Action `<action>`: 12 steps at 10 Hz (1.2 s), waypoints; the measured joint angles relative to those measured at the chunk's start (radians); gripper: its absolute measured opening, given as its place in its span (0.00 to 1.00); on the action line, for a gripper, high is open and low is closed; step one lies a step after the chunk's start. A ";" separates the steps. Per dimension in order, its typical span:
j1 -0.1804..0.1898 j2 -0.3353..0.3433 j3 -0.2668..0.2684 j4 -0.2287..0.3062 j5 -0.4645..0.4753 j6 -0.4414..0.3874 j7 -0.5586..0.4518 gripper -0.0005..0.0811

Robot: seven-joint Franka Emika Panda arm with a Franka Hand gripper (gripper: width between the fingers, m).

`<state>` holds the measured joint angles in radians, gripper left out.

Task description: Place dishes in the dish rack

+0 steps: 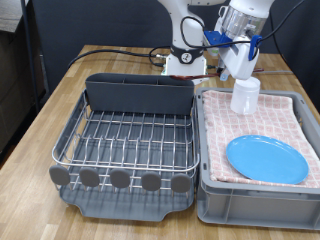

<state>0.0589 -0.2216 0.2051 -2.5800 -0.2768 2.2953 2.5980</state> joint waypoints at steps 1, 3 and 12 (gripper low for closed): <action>-0.004 -0.001 -0.002 0.000 0.000 -0.009 0.024 0.11; -0.024 -0.043 -0.026 -0.019 0.006 -0.058 0.031 0.11; -0.026 -0.342 -0.307 -0.251 0.216 -0.059 -0.176 0.11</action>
<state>0.0328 -0.5639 -0.1023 -2.8308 -0.0609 2.2363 2.4225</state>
